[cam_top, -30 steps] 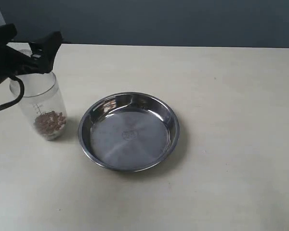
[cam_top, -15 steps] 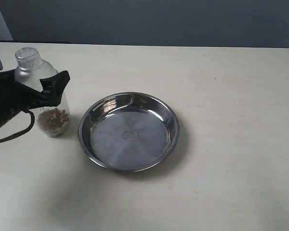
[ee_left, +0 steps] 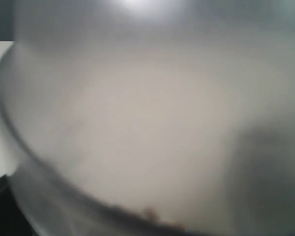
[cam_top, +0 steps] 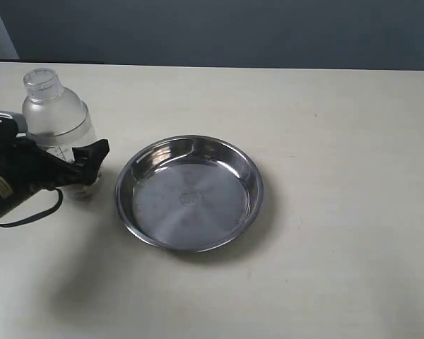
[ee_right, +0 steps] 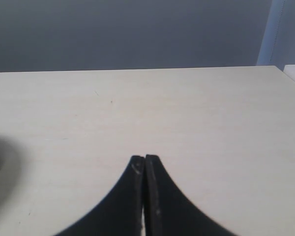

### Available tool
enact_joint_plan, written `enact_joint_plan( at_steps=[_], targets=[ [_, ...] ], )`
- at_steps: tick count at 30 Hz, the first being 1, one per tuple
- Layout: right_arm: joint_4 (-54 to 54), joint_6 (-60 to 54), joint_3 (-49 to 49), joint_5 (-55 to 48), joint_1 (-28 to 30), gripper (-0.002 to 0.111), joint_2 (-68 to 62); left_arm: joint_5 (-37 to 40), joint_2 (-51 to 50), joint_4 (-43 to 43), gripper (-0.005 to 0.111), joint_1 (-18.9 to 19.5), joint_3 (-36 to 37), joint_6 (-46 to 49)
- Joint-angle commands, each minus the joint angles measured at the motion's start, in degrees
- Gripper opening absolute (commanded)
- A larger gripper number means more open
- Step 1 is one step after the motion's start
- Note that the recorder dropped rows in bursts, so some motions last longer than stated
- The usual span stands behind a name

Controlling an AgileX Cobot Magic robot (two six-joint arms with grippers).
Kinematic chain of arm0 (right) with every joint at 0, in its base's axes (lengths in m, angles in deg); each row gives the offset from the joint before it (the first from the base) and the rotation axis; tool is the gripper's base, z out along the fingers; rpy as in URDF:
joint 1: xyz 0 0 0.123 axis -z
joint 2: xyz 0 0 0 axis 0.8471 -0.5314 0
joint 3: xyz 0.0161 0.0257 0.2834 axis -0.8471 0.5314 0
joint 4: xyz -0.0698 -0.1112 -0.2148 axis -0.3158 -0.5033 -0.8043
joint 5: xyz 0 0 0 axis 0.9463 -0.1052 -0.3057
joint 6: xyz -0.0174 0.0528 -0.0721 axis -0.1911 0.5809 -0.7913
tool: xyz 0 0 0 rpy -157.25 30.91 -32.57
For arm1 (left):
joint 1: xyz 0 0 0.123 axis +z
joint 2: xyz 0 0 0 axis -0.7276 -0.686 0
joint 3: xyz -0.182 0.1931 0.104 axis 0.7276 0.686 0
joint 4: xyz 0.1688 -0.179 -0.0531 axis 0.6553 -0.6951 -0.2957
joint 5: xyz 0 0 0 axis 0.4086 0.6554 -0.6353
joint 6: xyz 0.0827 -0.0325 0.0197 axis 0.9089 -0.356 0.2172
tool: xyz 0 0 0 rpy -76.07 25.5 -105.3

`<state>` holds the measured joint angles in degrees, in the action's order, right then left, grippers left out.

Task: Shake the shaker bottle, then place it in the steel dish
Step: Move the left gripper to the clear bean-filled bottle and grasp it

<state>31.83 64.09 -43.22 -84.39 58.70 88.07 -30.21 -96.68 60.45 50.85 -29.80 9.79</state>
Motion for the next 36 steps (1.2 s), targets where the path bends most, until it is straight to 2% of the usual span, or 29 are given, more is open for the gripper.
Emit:
enact_joint_plan(
  at_steps=[1,5,11,14,16,21,25,31,36],
  targets=[
    [-0.08,-0.10,0.09,0.66,-0.21,-0.001,0.25,-0.90,-0.33,-1.30,0.102,0.28,0.22,0.83],
    [-0.08,-0.10,0.09,0.66,-0.21,-0.001,0.25,-0.90,-0.33,-1.30,0.090,0.28,0.22,2.13],
    [-0.08,-0.10,0.09,0.66,-0.21,-0.001,0.25,-0.90,-0.33,1.23,0.047,0.28,0.22,2.13],
    [-0.08,-0.10,0.09,0.66,-0.21,-0.001,0.25,-0.90,-0.33,1.64,0.030,0.28,0.22,2.13],
    [-0.08,-0.10,0.09,0.66,-0.21,-0.001,0.25,-0.90,-0.33,1.91,0.023,0.28,0.22,1.96],
    [-0.08,-0.10,0.09,0.66,-0.21,-0.001,0.25,-0.90,-0.33,3.85,0.013,0.28,0.22,2.11],
    [-0.08,-0.10,0.09,0.66,-0.21,-0.001,0.25,-0.90,-0.33,3.75,0.000,0.28,0.22,2.11],
    [-0.08,-0.10,0.09,0.66,-0.21,-0.001,0.25,-0.90,-0.33,-4.55,0.000,0.28,0.22,2.11],
    [-0.08,-0.10,0.09,0.66,-0.21,-0.001,0.25,-0.90,2.77,-3.97,0.000,0.28,0.22,1.47]
  ],
)
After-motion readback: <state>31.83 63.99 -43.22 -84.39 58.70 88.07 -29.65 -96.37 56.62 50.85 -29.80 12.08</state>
